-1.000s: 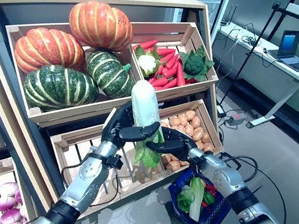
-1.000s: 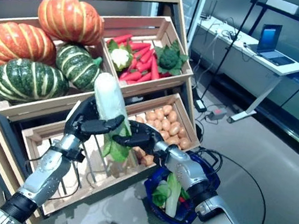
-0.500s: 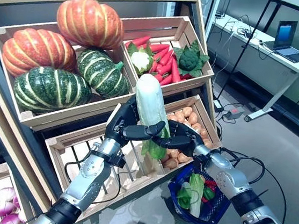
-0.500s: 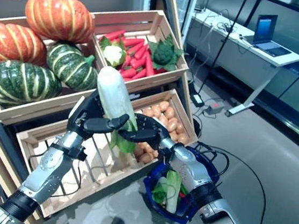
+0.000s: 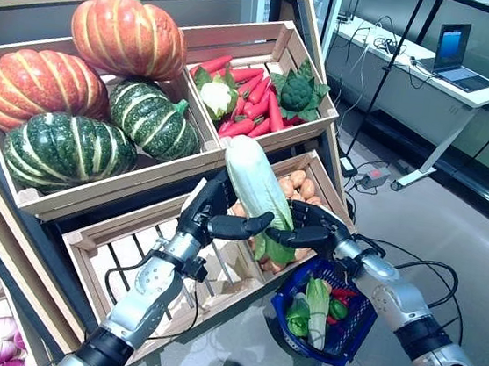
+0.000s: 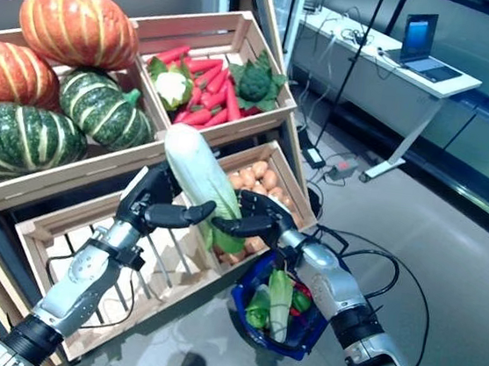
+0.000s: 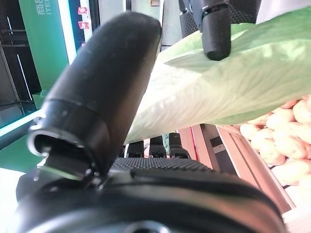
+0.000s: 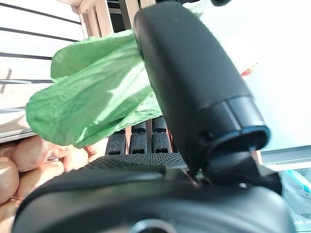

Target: Put vegetables into the basket

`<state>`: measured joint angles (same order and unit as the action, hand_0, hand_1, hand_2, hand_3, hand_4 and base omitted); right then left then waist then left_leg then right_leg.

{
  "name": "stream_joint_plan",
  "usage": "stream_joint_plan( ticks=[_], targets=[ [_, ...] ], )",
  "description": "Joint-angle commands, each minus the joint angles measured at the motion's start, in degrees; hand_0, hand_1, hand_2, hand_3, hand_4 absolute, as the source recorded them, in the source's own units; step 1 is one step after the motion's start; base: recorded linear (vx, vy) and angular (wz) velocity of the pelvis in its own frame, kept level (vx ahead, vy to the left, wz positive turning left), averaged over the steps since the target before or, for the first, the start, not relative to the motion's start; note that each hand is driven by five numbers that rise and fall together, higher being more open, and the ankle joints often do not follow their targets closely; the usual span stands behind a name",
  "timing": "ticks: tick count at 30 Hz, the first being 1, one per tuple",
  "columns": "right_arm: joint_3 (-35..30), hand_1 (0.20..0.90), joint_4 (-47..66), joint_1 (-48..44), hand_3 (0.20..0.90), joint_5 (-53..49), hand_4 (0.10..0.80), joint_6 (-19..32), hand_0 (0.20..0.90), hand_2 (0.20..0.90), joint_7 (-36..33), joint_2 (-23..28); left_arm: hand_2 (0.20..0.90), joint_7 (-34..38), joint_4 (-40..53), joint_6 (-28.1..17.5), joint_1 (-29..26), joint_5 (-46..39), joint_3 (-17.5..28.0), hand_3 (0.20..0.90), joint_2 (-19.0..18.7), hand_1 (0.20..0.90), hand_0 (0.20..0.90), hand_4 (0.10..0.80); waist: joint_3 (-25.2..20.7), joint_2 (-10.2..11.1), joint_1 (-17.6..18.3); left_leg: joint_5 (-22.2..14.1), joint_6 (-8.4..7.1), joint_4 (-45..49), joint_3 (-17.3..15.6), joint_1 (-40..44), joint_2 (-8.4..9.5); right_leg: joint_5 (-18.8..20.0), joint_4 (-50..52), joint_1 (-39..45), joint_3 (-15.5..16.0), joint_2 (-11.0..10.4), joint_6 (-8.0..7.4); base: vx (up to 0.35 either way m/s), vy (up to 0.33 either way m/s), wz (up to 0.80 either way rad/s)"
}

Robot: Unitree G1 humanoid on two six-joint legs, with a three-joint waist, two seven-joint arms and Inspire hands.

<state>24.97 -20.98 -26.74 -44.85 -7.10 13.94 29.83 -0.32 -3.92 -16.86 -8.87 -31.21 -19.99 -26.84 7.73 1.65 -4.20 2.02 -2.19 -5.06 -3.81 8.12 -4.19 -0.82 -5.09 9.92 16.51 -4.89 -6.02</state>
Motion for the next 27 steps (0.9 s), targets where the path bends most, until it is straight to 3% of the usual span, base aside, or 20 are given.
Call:
stream_joint_plan(
  ticks=[1,4,9,16,23,27],
  targets=[
    [-19.78,0.3,-6.65,-7.45,0.3,-5.72,0.4,12.51,0.3,0.3,-12.63,4.26,0.9,0.79,1.23,-3.31,-0.24,-0.92,0.95,0.9,-0.92,0.9,0.9,0.8,-3.23,1.37,-1.57,-4.91,-0.82,0.06,-0.53,-0.06,-0.52,0.17,0.09,1.37,1.46,-2.36,0.69,0.0,0.0,0.0],
    [-20.61,0.3,-6.48,-6.98,0.3,-7.22,0.4,13.35,0.3,0.3,-13.37,3.0,0.9,0.73,0.51,-1.63,0.84,-3.13,0.92,0.9,0.12,0.9,0.9,0.8,-3.17,1.24,-1.64,-4.94,-0.76,0.06,-0.67,0.07,-0.62,0.17,0.09,1.43,1.52,-2.33,0.72,0.0,0.0,0.0],
    [-21.36,0.3,-7.05,-7.44,0.3,-9.22,0.4,14.01,0.3,0.3,-13.13,1.24,0.9,2.56,-3.59,6.08,3.12,-14.06,0.61,0.9,3.99,0.9,0.9,0.8,-2.98,1.06,-1.85,-4.92,-0.64,0.06,-0.78,0.15,-0.71,0.14,0.09,1.5,1.64,-2.31,0.8,0.0,0.0,0.0],
    [-20.88,0.3,-7.19,-8.44,0.3,-10.42,0.4,13.63,0.3,0.3,-13.15,1.14,0.9,3.25,-8.03,11.08,7.0,-24.42,0.7,0.9,8.1,0.9,0.9,0.8,-3.09,1.16,-2.15,-4.79,-0.62,0.06,-1.02,0.06,-0.7,0.15,0.09,1.45,1.96,-2.39,0.79,0.0,0.0,0.0],
    [-20.06,0.3,-6.57,-7.88,0.3,-10.79,0.4,14.19,0.3,0.3,-13.02,0.45,0.9,-3.12,-7.45,10.83,8.19,-32.28,-0.37,0.9,9.92,0.9,0.9,0.8,-3.05,1.02,-1.94,-4.77,-0.58,0.06,-1.3,0.04,-0.75,0.25,0.09,1.39,2.04,-2.48,0.74,0.0,0.0,0.0],
    [-19.45,0.3,-6.6,-8.41,0.3,-10.73,0.4,14.0,0.3,0.3,-13.05,0.35,0.9,-4.35,-6.94,7.63,7.95,-30.23,-1.47,0.9,9.97,0.9,0.9,0.8,-2.88,1.03,-1.93,-4.78,-0.64,0.06,-1.31,0.11,-0.78,0.3,0.09,1.42,2.09,-2.47,0.75,0.0,0.0,0.0]
  ],
)
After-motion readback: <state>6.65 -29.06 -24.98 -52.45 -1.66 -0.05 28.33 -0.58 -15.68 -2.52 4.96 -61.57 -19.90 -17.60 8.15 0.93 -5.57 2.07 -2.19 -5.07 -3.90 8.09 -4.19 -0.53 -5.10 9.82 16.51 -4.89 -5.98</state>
